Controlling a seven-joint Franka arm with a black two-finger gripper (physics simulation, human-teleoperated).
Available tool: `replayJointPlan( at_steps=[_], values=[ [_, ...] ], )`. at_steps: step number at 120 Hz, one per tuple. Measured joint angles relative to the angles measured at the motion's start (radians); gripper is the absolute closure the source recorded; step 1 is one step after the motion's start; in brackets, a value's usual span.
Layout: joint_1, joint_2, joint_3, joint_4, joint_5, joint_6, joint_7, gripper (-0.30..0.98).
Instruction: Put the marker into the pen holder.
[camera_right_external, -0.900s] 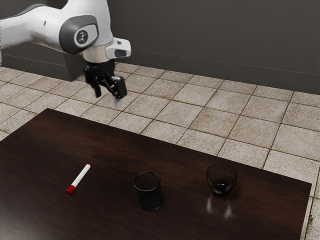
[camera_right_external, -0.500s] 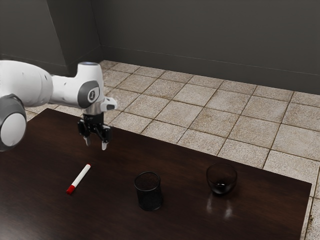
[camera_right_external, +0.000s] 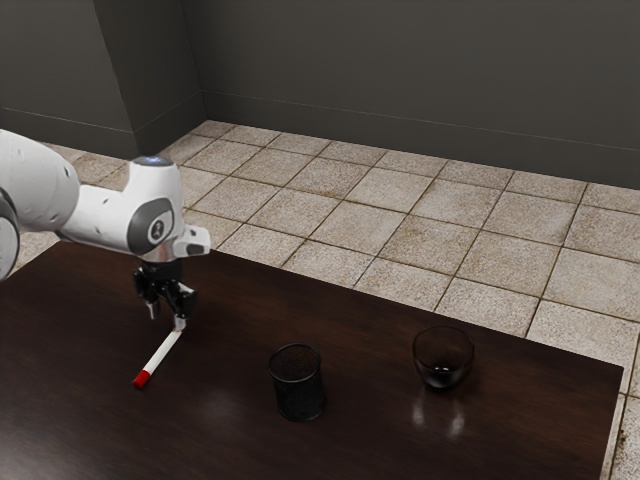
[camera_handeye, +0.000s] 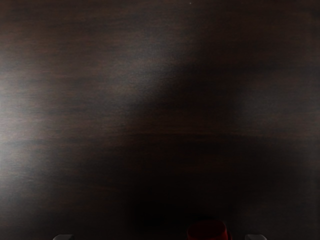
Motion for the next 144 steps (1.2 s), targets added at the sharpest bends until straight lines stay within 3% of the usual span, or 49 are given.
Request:
replayJointPlan(
  at_steps=[22, 38, 56, 74, 94, 104, 120, 144],
  values=[
    [-0.001, -0.015, -0.001, -0.029, -0.074, 0.028, 0.045, 0.28],
    [-0.001, -0.018, -0.001, -0.062, -0.087, 0.046, 0.072, 0.28],
    [-0.001, -0.012, 0.0, -0.067, -0.086, 0.064, 0.096, 0.31],
    [-0.002, -0.006, 0.0, -0.068, -0.086, 0.075, 0.113, 0.47],
    [-0.001, -0.005, 0.0, -0.069, -0.07, 0.082, 0.114, 0.4],
    [-0.002, -0.01, 0.0, -0.069, -0.063, 0.086, 0.108, 0.59],
    [-0.002, -0.015, 0.0, -0.07, -0.073, 0.086, 0.117, 0.66],
    [-0.002, -0.186, -0.046, -0.069, -0.01, 0.057, 0.118, 0.68]
  ],
)
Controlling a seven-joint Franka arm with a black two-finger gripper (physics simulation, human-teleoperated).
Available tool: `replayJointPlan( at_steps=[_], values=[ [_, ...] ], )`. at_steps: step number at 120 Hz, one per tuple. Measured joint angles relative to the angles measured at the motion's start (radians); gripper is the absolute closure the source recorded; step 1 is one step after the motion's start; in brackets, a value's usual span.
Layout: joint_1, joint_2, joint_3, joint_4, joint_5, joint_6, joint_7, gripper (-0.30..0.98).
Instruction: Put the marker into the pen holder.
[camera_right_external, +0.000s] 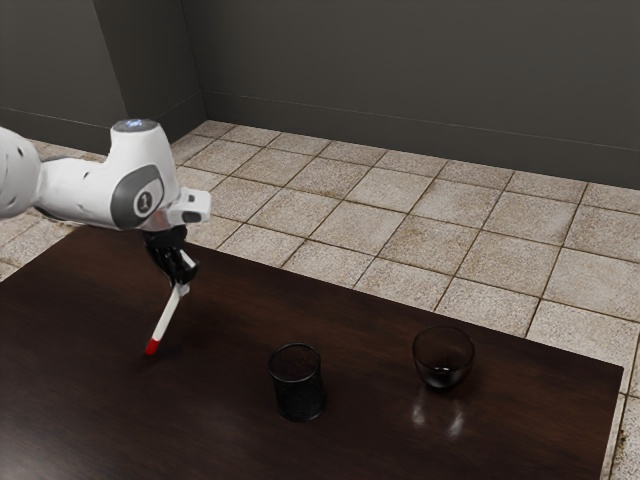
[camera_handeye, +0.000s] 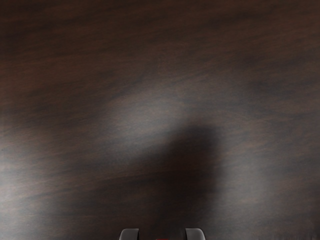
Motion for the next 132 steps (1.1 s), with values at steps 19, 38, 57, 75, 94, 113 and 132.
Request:
replayJointPlan(
  at_steps=[19, 38, 57, 75, 94, 113, 132],
  values=[
    [0.004, -0.137, -0.098, 0.0, 0.05, -0.062, -0.021, 0.69],
    [0.009, -0.259, -0.235, 0.002, 0.06, -0.133, -0.055, 0.69],
    [-0.01, -0.306, -0.361, 0.007, 0.043, -0.19, -0.091, 0.7],
    [-0.009, -0.335, -0.402, 0.0, 0.022, -0.244, -0.121, 0.71],
    [-0.006, -0.376, -0.458, -0.027, 0.003, -0.285, -0.148, 0.71],
    [-0.009, -0.371, -0.49, -0.028, -0.004, -0.299, -0.174, 0.71],
    [-0.009, -0.363, -0.492, -0.028, -0.007, -0.302, -0.196, 0.71]
  ],
)
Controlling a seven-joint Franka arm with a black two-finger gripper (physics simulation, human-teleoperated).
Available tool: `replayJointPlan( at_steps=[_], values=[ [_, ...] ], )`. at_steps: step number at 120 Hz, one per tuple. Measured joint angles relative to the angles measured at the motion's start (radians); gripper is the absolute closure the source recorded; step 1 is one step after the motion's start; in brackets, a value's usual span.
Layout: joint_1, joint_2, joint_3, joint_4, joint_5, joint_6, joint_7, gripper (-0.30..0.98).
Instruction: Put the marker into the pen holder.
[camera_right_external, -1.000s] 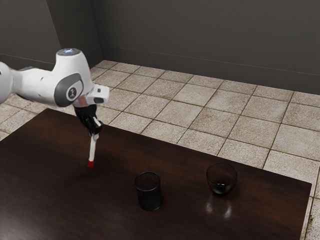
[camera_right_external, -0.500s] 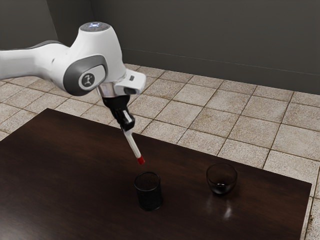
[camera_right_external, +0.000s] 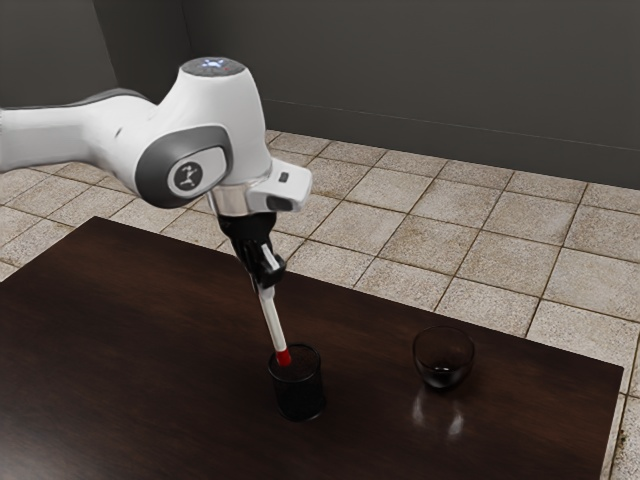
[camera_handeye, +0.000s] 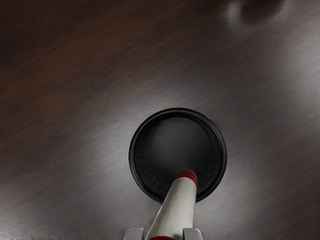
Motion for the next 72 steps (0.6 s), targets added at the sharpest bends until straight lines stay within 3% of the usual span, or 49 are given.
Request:
replayJointPlan(
  at_steps=[48, 72],
  values=[
    [-0.001, 0.052, 0.002, 0.025, 0.003, 0.022, -0.041, 0.71],
    [0.0, 0.055, 0.002, 0.025, 0.0, 0.022, -0.049, 0.32]
  ],
)
